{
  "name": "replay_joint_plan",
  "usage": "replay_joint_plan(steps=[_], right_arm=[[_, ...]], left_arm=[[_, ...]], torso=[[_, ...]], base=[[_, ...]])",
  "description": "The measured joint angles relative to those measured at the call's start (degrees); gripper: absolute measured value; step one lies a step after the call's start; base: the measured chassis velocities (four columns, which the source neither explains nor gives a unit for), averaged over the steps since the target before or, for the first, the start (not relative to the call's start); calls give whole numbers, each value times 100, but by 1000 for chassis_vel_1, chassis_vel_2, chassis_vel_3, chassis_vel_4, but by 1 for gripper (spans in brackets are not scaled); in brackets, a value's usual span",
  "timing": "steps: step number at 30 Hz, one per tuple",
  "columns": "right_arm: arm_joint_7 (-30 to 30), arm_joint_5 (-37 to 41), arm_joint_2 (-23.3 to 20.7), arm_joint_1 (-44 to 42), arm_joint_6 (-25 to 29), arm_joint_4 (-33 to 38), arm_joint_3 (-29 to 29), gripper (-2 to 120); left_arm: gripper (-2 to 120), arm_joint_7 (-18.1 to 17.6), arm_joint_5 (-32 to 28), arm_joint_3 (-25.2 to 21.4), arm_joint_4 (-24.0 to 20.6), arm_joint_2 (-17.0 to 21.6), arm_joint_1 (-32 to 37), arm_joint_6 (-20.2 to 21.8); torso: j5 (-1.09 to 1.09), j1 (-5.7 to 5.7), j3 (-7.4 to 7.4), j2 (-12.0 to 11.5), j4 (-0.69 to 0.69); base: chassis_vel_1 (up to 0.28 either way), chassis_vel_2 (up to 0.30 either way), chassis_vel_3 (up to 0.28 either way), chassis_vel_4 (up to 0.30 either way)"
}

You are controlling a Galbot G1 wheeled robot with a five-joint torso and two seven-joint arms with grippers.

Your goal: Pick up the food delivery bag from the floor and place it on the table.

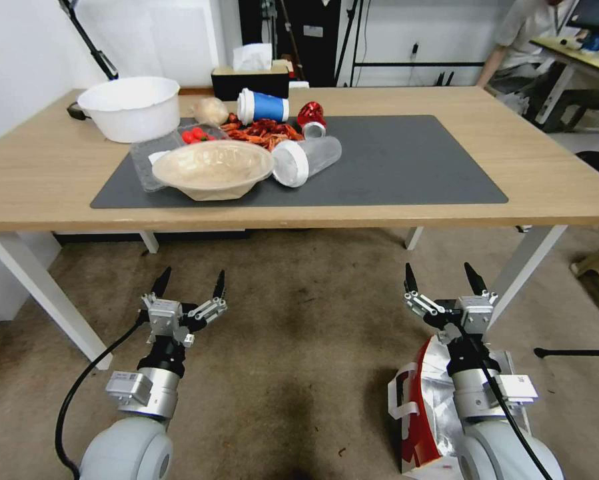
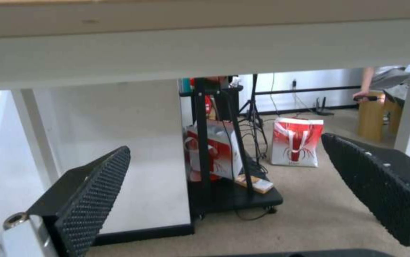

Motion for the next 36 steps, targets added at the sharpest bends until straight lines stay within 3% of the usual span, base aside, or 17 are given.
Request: replay_joint_plan(steps=[13, 16, 36], right_arm=[[-1, 1, 7, -33, 25, 16, 11, 100], [-15, 4, 7, -52, 33, 178, 5, 100], [-23, 59, -52, -159, -8, 429, 59, 100]], left_arm=[[100, 12, 21, -6, -29, -25, 26, -5], [100, 9, 56, -62, -160, -43, 136, -32], [100, 9, 160, -39, -273, -52, 231, -75]], torso=[[0, -106, -205, -312, 0], [0, -172, -316, -488, 0], [0, -293, -638, -931, 0]], base=[[0, 0, 0, 0], [0, 0, 0, 0], [0, 0, 0, 0]])
